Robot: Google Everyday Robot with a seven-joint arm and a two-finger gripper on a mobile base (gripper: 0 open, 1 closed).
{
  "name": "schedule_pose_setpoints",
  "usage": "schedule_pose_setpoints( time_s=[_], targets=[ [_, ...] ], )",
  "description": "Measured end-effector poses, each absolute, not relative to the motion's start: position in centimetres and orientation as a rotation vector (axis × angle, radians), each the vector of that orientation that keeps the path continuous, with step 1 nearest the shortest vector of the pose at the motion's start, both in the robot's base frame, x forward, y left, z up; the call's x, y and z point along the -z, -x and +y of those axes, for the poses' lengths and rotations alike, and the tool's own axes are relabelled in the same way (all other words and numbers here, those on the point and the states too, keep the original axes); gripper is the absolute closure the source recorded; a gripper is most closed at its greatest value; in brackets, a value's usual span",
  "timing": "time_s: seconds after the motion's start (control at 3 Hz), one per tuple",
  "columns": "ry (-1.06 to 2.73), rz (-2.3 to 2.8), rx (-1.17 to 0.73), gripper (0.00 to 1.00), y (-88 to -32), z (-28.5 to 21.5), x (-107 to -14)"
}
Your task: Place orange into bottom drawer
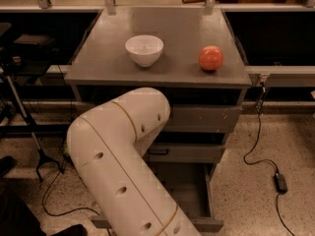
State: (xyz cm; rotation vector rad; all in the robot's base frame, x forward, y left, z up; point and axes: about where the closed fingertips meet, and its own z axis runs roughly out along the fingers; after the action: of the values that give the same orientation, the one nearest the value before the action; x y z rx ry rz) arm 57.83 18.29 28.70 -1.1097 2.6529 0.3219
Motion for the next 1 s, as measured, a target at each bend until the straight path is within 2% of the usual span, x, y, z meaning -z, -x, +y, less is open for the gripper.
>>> schedule_pose_setpoints(
  time_s=[0.33, 1.0],
  targets=[
    [1.131, 2.615, -0.362, 0.0, -57.0, 17.9, -31.4],
    [1.212, 2.571, -0.48, 0.0, -51.6, 17.6, -35.9]
  ],
)
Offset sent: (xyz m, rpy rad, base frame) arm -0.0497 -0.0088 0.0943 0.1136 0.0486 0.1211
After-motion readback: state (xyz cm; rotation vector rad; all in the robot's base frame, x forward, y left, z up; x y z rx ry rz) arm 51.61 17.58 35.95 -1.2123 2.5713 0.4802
